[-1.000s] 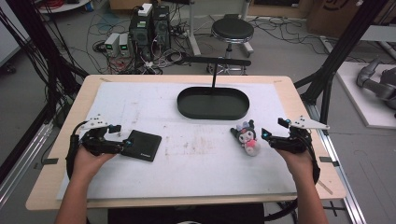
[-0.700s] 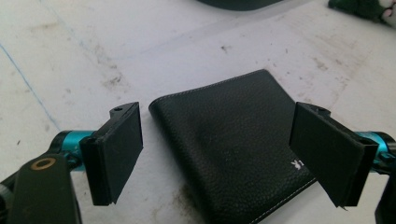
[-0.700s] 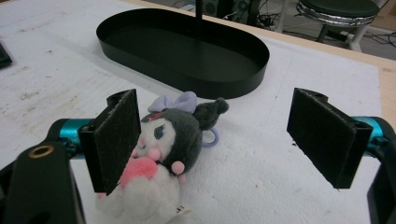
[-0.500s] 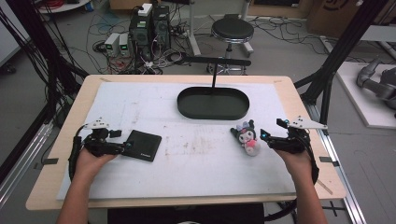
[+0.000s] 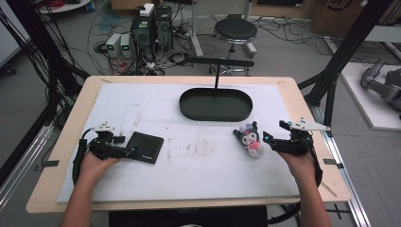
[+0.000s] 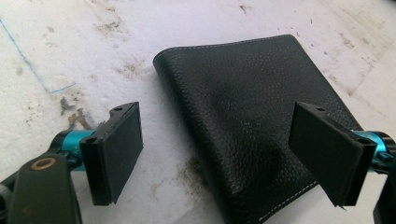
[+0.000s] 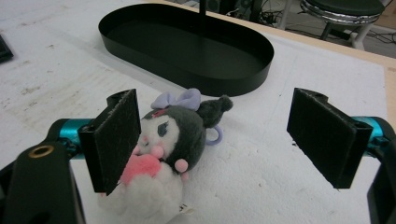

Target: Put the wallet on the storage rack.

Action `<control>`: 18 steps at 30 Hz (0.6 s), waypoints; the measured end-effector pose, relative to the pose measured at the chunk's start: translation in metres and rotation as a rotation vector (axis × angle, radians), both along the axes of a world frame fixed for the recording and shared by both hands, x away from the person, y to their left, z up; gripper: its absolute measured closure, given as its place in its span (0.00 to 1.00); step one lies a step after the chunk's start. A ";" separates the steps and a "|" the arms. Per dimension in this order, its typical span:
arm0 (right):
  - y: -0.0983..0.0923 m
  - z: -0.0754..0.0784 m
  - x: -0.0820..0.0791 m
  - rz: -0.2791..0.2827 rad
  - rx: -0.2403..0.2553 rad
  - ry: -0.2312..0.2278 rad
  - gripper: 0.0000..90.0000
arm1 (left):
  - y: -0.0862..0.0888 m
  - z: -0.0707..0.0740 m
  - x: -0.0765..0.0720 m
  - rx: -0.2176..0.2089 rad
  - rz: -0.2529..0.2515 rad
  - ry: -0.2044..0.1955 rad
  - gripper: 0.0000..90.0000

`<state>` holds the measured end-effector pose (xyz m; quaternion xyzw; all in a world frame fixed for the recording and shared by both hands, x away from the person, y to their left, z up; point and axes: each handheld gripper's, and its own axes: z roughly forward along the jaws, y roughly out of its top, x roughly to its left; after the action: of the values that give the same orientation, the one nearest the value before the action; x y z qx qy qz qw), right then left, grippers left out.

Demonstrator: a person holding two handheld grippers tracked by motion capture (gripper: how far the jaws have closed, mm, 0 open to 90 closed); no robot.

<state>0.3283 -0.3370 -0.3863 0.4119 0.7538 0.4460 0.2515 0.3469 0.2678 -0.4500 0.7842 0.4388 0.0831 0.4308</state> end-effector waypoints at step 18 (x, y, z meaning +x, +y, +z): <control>0.001 -0.002 0.001 -0.003 -0.002 0.014 0.20 | -0.003 0.000 -0.002 0.023 -0.017 -0.018 0.36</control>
<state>0.3290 -0.3361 -0.3885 0.4157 0.7554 0.4420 0.2475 0.3451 0.2646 -0.4501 0.7919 0.4274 0.0916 0.4264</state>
